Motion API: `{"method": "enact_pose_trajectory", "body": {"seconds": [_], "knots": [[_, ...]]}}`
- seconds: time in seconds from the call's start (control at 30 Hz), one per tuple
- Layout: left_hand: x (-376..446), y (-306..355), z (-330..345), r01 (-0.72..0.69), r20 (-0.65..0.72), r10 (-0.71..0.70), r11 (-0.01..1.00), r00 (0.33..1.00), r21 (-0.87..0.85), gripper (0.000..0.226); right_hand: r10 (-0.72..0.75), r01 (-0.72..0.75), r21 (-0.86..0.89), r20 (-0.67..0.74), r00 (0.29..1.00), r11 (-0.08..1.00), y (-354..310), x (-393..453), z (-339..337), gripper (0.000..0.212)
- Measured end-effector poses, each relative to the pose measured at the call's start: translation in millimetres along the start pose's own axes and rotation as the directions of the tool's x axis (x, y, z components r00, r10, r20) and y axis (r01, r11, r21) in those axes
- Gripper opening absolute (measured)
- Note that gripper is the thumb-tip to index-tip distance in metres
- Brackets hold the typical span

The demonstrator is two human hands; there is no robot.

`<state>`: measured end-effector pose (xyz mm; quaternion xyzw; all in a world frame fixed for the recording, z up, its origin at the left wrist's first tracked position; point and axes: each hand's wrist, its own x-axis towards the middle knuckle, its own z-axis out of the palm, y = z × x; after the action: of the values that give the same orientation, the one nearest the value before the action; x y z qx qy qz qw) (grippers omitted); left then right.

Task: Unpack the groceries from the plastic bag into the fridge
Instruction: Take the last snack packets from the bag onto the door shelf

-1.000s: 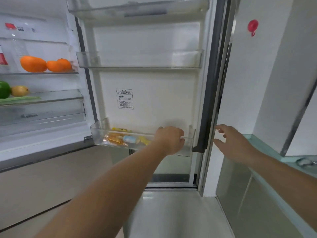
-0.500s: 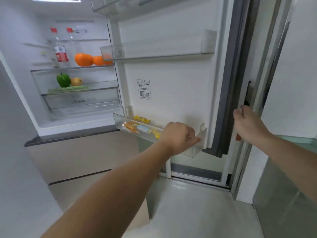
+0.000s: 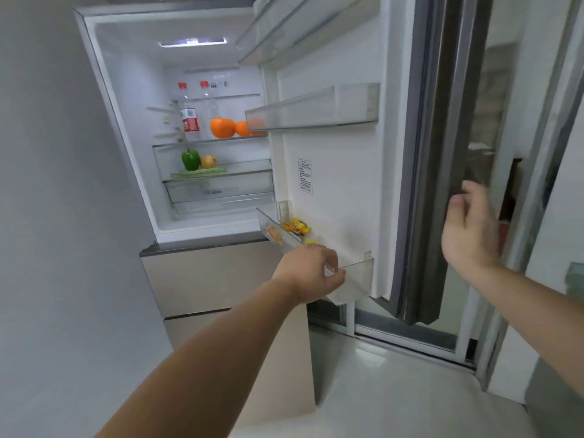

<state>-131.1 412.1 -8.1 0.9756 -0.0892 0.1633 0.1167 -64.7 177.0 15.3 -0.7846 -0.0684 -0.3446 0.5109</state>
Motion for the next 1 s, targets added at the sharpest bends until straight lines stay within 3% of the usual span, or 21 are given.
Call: {"method": "enact_pose_trajectory", "body": {"seconds": [0.2,0.3,0.4,0.53,0.67,0.87,1.0], "knots": [[-54.9,-46.3,-27.3,0.065,-0.134,-0.081,0.991,0.988,-0.116,0.023,-0.1,0.099,0.045,0.022,0.995,0.994,-59.9,-64.8,30.5,0.038],[-80.4,-53.5,-50.2,-0.008,-0.242,-0.045,0.977,0.969,-0.213,0.03,-0.154,0.151,0.066,0.039,0.987,0.986,-89.7,-92.6,52.6,0.034],[-104.4,-62.6,-74.6,-0.119,-0.356,0.039,0.971,0.934,-0.206,0.036,-0.193,0.186,0.094,0.075,0.978,0.978,-117.3,-117.6,80.6,0.035],[-135.0,-81.6,-104.7,-0.164,-0.438,0.073,0.971,0.896,-0.173,0.041,-0.259,0.244,0.107,0.156,0.953,0.964,-152.8,-145.0,120.4,0.041],[-157.4,-112.7,-123.1,-0.125,-0.397,0.041,0.974,0.917,-0.187,0.05,-0.299,0.276,0.136,0.206,0.932,0.952,-190.5,-168.5,160.7,0.048],[-178.3,-164.9,-139.1,0.079,-0.308,-0.173,0.952,0.936,-0.296,0.067,-0.344,0.309,0.159,0.3,0.89,0.938,-238.3,-182.8,231.3,0.062],[-175.5,-204.6,-141.2,0.171,-0.187,-0.304,0.841,0.934,-0.513,0.091,-0.343,0.312,0.143,0.383,0.858,0.939,-259.5,-185.8,282.4,0.071]]}}
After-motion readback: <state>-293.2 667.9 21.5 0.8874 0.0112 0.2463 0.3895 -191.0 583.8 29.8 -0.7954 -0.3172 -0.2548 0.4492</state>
